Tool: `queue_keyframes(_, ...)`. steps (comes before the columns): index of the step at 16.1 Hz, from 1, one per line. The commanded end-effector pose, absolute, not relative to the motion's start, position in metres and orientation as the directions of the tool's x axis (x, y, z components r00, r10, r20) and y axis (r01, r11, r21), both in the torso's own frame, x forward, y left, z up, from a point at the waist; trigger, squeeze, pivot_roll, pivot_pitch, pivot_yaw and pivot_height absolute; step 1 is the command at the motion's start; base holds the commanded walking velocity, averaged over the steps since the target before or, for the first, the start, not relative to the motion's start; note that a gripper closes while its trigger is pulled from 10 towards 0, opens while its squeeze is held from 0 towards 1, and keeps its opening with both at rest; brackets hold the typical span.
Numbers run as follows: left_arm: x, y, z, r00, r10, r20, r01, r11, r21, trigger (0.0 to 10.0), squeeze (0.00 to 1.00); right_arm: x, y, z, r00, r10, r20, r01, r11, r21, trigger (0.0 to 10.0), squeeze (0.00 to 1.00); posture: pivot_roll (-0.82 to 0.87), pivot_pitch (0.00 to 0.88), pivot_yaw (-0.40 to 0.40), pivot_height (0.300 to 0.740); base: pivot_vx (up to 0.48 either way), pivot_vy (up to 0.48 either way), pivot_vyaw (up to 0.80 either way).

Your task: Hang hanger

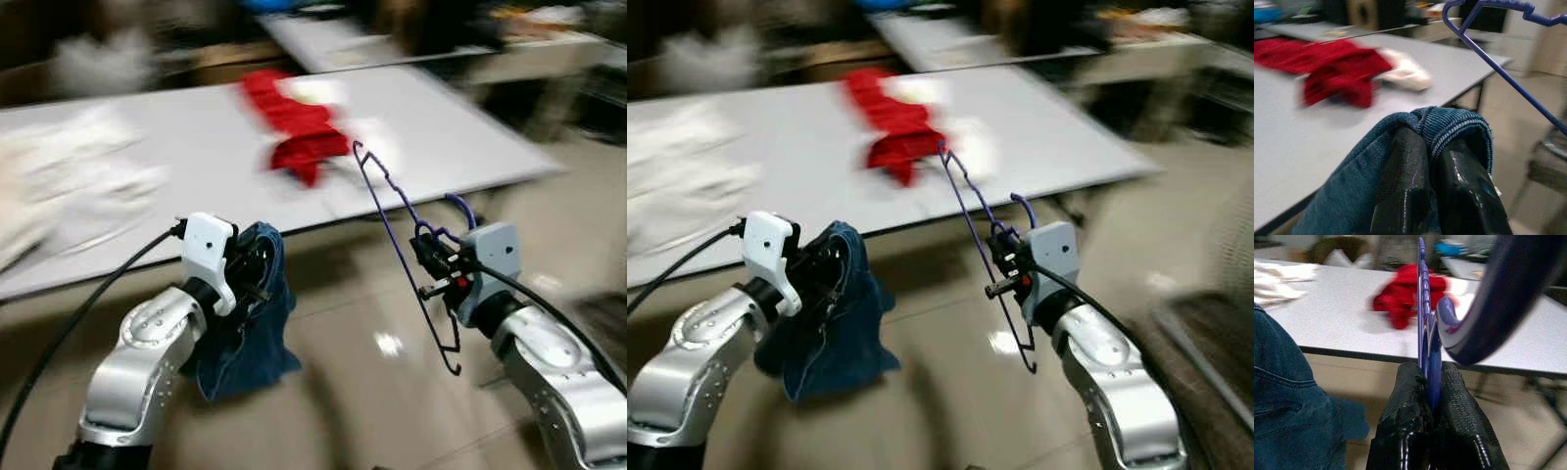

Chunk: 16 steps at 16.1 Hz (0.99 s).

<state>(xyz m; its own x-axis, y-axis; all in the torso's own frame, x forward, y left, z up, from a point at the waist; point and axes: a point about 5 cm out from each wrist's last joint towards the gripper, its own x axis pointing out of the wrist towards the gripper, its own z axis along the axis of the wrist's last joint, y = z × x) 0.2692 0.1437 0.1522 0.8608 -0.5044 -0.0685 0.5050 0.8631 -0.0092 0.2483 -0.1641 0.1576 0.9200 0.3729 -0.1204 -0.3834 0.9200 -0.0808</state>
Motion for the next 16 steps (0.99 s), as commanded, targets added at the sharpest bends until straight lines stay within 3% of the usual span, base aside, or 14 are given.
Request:
queue_keyframes(1,0.2695,0.1352,0.1631,0.841,-0.541,-0.023,0.541,0.841,-0.011,10.0,0.00,0.2483,-0.1665,0.1613,0.919,0.375,-0.119,-0.386,0.919,-0.084,10.0,0.00,0.00,0.000,0.026,0.740,0.266,0.000,-0.80)
queue_keyframes(3,0.2709,0.1352,0.1636,0.844,-0.535,-0.024,0.535,0.845,-0.012,10.0,0.00,0.2480,-0.1676,0.1609,0.923,0.365,-0.119,-0.375,0.924,-0.077,10.0,0.00,0.01,0.000,0.025,0.740,0.270,0.000,-0.72)
queue_keyframes(16,0.2775,0.1304,0.1682,0.849,-0.528,-0.015,0.528,0.849,-0.017,10.0,0.00,0.2468,-0.1688,0.1576,0.930,0.346,-0.123,-0.356,0.932,-0.068,10.0,0.00,0.00,0.000,0.036,0.740,0.301,0.000,0.00)
